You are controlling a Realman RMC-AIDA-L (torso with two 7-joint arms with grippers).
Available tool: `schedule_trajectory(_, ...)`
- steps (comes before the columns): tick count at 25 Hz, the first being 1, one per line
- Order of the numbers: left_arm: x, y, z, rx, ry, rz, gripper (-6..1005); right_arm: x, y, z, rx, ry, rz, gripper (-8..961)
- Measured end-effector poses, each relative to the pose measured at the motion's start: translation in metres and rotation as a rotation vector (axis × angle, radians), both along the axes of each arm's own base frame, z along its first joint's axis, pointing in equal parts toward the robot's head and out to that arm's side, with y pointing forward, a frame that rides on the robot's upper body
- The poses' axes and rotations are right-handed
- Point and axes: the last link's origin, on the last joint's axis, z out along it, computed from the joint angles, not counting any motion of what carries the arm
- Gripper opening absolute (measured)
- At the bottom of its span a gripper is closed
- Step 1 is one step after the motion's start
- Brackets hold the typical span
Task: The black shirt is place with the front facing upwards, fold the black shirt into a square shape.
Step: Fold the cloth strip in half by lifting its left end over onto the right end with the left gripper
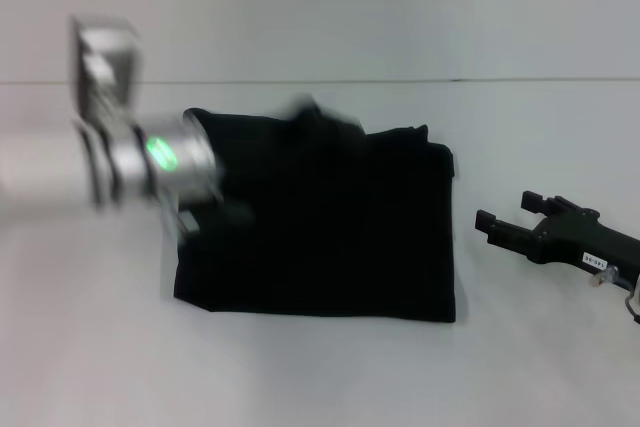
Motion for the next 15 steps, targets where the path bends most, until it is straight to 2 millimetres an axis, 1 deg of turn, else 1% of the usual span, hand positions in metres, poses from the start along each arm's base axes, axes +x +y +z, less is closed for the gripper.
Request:
schedule_trajectory(1,-0.004,-0.012,-0.025,-0.028,0.01,0.021,42,0.0,0.0,0.0,-0.002,0.001,-0.003,897)
schedule_trajectory(3,-0.011,-0.026,-0.048,-0.056,0.007,0.042,43,0.001,-0.001,-0.002,-0.009,0.005,-0.014,896)
schedule_trajectory(4,-0.013,-0.034,-0.058,-0.073,-0.002,0.053,43,0.0,-0.001,-0.003,-0.013,0.009,-0.018,896)
schedule_trajectory(6,-0.016,-0.044,-0.069,-0.087,-0.021,0.064,44,-0.002,0.0,-0.005,-0.016,0.014,-0.015,895)
schedule_trajectory(7,-0.018,-0.049,-0.072,-0.092,-0.032,0.07,45,-0.004,0.001,-0.006,-0.019,0.014,-0.008,895)
schedule_trajectory(8,-0.02,-0.05,-0.071,-0.087,-0.04,0.071,45,-0.007,0.003,-0.008,-0.023,0.013,0.0,894)
schedule_trajectory(12,-0.02,-0.049,-0.059,-0.067,-0.065,0.037,47,-0.024,0.013,-0.016,-0.054,0.025,0.036,893)
schedule_trajectory(15,-0.02,-0.048,-0.053,-0.054,-0.076,0.027,48,-0.036,0.021,-0.026,-0.09,-0.014,0.066,892)
